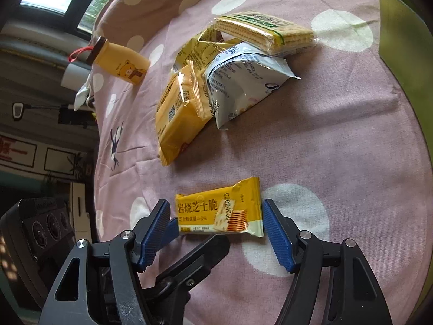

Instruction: Organize snacks

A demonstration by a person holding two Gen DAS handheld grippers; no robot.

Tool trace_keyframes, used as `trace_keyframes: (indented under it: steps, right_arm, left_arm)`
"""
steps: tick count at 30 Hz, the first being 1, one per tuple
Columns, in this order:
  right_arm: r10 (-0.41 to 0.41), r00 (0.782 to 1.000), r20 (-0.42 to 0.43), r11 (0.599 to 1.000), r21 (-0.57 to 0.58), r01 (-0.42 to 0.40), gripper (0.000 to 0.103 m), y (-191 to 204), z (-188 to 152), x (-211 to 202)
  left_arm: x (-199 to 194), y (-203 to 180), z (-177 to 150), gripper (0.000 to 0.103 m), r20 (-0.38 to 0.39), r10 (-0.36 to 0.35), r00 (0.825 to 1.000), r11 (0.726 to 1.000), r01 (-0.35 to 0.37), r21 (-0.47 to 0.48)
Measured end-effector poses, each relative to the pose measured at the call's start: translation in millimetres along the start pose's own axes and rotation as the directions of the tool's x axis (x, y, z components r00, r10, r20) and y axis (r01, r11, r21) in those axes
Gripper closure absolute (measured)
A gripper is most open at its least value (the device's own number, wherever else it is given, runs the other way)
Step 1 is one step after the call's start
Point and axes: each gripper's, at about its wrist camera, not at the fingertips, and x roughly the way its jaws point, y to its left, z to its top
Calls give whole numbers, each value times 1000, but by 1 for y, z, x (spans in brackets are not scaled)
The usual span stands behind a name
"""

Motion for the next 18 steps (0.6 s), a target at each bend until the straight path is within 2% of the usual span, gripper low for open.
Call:
trace_keyframes:
  steps: [1, 2, 3, 4, 12, 18]
  right_arm:
    - [12, 1000, -7, 1000, 2, -12, 45, 0, -1, 1]
    - [32, 999, -19, 999, 8, -32, 49, -1, -1, 3]
    - [65, 997, -40, 998, 19, -64, 52, -2, -1, 6]
    - [61, 997, -51, 998, 25, -60, 53, -3, -2, 8]
    - [29, 999, -21, 1000, 7, -29, 53, 2, -4, 4]
    - [38, 999, 24, 999, -22, -37, 53, 7, -6, -11]
  left_arm:
    - [2, -1, 0, 60, -13, -30, 999, 1000, 30, 0]
    - [3, -1, -1, 66, -18, -37, 999, 999, 37, 1]
    - [3, -3, -1, 66, -15, -32, 999, 999, 32, 6]
    - [2, -4, -2, 66, -5, -29, 1000, 999, 29, 14]
    - [-2, -7, -2, 67, 15, -39, 999, 999, 38, 32]
    - [-14, -22, -2, 68, 77, -47, 996, 997, 42, 66]
